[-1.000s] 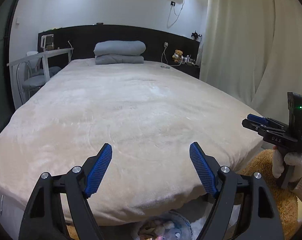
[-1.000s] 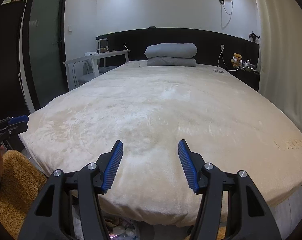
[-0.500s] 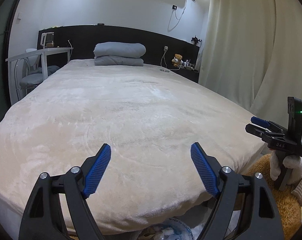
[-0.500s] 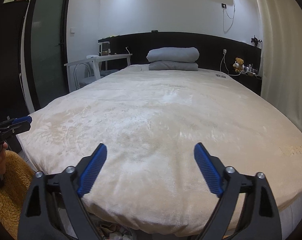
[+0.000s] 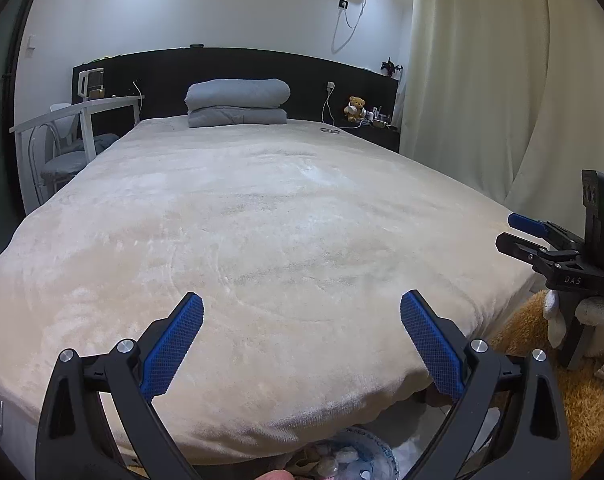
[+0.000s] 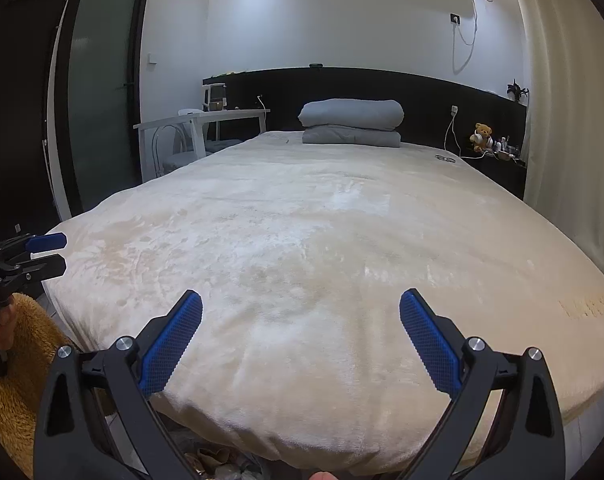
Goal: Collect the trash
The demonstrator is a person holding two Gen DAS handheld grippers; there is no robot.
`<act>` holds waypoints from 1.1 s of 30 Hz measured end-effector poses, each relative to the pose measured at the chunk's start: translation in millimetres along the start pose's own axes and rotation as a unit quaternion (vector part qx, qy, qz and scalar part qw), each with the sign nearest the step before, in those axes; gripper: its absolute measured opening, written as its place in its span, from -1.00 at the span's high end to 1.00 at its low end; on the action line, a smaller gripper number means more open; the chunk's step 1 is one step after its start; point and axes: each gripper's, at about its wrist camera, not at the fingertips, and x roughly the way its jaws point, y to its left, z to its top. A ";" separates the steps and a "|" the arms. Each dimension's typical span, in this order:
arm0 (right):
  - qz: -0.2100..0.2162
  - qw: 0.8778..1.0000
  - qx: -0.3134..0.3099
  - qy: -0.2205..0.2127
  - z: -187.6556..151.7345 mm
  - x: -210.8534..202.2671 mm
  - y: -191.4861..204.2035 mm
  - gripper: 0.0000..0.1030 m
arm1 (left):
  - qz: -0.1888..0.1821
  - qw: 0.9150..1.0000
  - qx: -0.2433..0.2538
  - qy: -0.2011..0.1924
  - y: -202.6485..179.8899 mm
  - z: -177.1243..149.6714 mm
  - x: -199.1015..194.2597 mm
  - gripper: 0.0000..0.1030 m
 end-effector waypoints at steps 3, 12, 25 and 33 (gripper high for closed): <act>-0.004 1.000 -0.005 0.004 0.0 2.8 2.9 -0.90 | 0.003 1.000 -0.008 -0.003 2.3 0.3 -1.5 -0.88; -0.002 1.000 -0.010 0.005 -0.1 5.0 6.8 -0.90 | 0.005 1.000 -0.025 -0.009 8.1 0.3 -4.5 -0.88; -0.003 1.000 -0.013 0.006 0.2 5.8 9.8 -0.90 | 0.005 1.000 -0.024 -0.008 9.6 1.2 -4.4 -0.88; -0.003 1.000 -0.013 0.006 0.0 5.8 9.9 -0.90 | 0.007 1.000 -0.023 -0.007 9.3 1.2 -4.0 -0.88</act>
